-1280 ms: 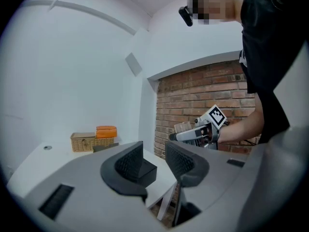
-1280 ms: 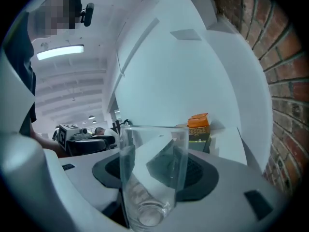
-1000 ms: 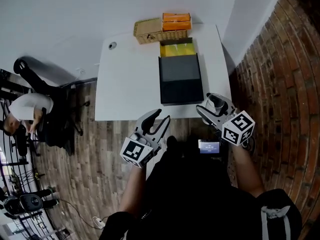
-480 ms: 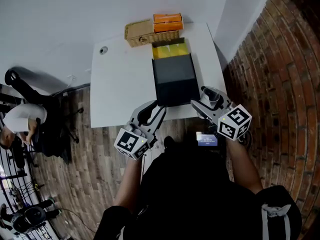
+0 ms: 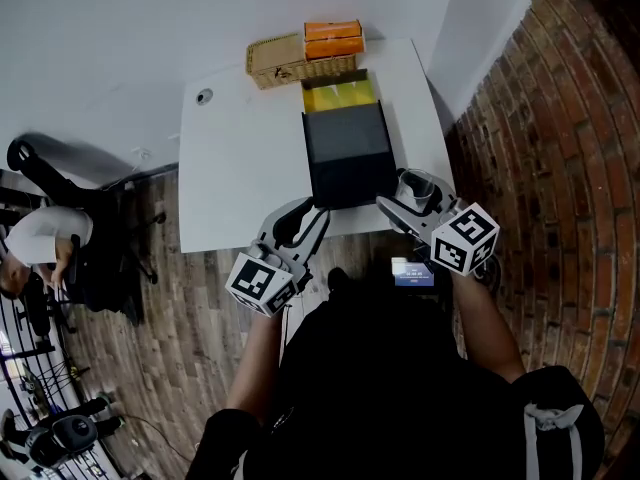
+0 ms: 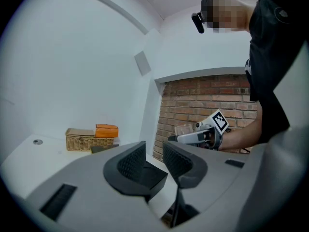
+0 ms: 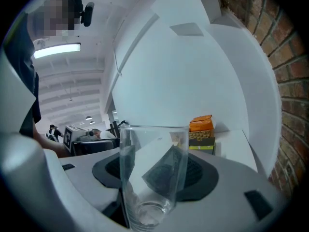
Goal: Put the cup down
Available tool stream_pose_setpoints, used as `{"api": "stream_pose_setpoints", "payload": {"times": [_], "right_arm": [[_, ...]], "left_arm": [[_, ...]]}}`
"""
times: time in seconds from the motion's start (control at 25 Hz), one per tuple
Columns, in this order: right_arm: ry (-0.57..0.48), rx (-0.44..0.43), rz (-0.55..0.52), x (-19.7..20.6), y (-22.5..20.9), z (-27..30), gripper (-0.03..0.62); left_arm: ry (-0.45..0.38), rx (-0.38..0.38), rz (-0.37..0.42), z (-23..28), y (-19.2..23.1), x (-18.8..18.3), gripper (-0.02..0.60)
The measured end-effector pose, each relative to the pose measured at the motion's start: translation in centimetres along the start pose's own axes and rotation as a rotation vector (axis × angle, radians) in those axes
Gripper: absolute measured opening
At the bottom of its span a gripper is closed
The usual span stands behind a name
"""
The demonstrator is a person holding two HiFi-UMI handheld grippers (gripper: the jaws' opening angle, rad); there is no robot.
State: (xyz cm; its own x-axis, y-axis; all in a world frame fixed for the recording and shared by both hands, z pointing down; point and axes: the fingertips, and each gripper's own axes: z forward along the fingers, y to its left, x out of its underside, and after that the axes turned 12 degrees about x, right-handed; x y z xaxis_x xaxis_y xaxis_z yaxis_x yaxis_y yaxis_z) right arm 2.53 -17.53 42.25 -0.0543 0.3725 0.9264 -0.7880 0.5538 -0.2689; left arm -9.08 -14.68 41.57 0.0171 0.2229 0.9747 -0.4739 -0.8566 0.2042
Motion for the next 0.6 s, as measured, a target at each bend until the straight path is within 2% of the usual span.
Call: {"api": "stream_pose_setpoints", "payload": {"times": [0.12, 0.24, 0.36, 0.52, 0.6], "right_arm": [[0.053, -0.042, -0.074, 1.0, -0.2, 0.2, 0.278], [0.104, -0.035, -0.175, 1.9, -2.0, 0.8, 0.279], [0.097, -0.01, -0.189, 1.8, -4.0, 2.6, 0.278], [0.054, 0.03, -0.192, 2.1, -5.7, 6.3, 0.278], [0.028, 0.049, -0.176, 2.2, -6.1, 8.2, 0.278]], "left_arm": [[0.009, -0.016, -0.012, -0.1, 0.1, -0.1, 0.117], [0.032, -0.028, -0.017, -0.5, 0.3, 0.5, 0.115], [0.038, -0.032, -0.04, -0.9, 0.3, 1.2, 0.115], [0.032, -0.05, -0.106, -1.8, 0.1, 2.0, 0.115], [0.045, -0.064, -0.11, -2.1, 0.0, 2.2, 0.115]]}}
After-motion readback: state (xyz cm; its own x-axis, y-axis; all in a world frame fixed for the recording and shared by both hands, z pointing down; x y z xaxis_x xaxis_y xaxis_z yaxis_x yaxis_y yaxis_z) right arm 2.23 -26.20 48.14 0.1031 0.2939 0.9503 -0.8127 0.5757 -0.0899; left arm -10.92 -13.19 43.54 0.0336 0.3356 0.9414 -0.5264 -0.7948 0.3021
